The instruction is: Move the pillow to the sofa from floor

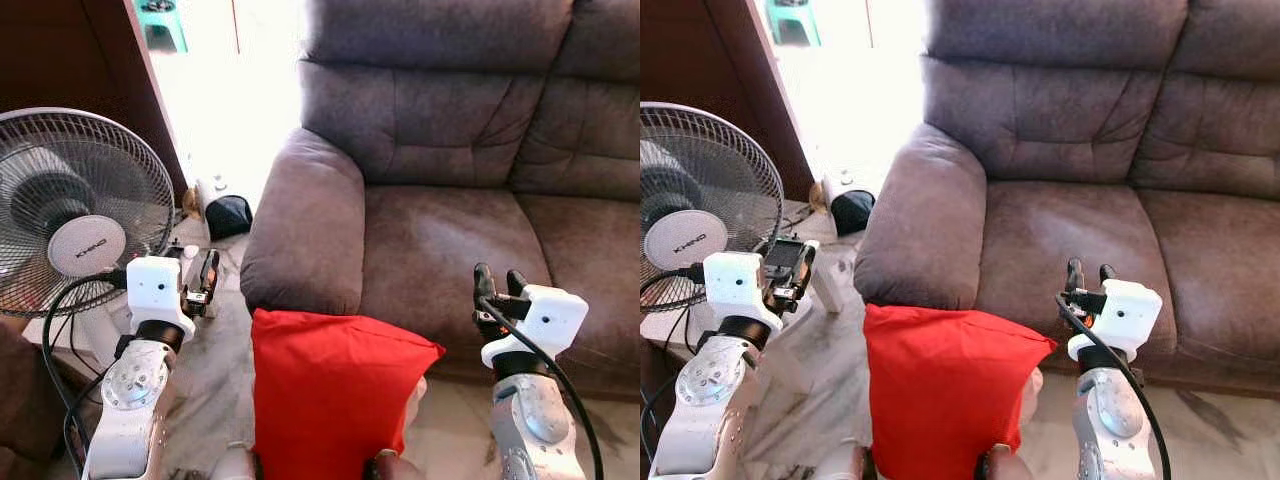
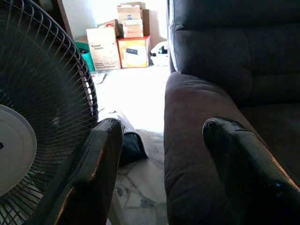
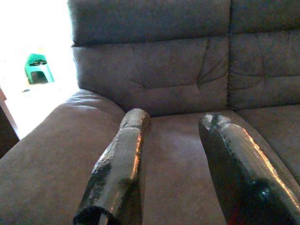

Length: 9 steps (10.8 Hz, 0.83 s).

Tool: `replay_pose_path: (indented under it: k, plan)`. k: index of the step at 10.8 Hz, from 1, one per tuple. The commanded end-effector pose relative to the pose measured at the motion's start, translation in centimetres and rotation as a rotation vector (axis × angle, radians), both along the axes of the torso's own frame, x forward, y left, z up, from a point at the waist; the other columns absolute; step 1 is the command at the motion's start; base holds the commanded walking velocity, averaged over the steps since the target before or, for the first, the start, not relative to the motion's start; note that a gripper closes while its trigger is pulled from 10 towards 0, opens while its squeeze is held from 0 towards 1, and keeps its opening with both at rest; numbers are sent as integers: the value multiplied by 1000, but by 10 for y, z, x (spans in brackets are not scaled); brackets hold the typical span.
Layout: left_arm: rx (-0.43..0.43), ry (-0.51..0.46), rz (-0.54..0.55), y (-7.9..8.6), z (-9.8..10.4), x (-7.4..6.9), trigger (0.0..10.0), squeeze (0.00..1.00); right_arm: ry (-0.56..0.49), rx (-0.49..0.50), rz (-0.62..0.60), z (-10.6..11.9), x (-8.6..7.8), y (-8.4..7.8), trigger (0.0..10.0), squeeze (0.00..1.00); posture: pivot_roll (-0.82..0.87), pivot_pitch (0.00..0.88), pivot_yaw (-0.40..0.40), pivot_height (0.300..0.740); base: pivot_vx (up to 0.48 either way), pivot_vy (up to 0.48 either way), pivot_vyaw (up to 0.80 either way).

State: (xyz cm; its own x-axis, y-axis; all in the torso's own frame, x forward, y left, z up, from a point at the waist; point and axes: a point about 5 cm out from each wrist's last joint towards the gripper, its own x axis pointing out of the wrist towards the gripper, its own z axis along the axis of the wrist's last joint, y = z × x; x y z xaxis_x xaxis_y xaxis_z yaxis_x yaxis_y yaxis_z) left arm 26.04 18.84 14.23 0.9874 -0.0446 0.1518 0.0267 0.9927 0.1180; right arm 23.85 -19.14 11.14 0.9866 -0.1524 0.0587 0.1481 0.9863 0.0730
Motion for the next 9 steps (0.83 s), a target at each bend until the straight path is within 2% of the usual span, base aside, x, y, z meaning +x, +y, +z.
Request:
replay_pose_path:
  k: [1,3,5,9]
  plan:
    - [-8,11,2,2,-1,-1,10000,0,7,-1,-4,-1,0,-1,10000,0,52,86,-3,670,0,0,0]
    - [-7,13,-1,2,-1,0,10000,0,17,11,-3,-2,1,0,10000,0,51,88,-2,666,0,0,0]
    - [-7,15,-1,1,-1,0,10000,0,15,3,2,-2,1,0,10000,0,52,87,-2,636,0,0,0]
    - [-6,18,-5,1,-2,-1,10000,0,13,0,-5,-2,1,-1,10000,0,52,88,-2,636,0,0,0]
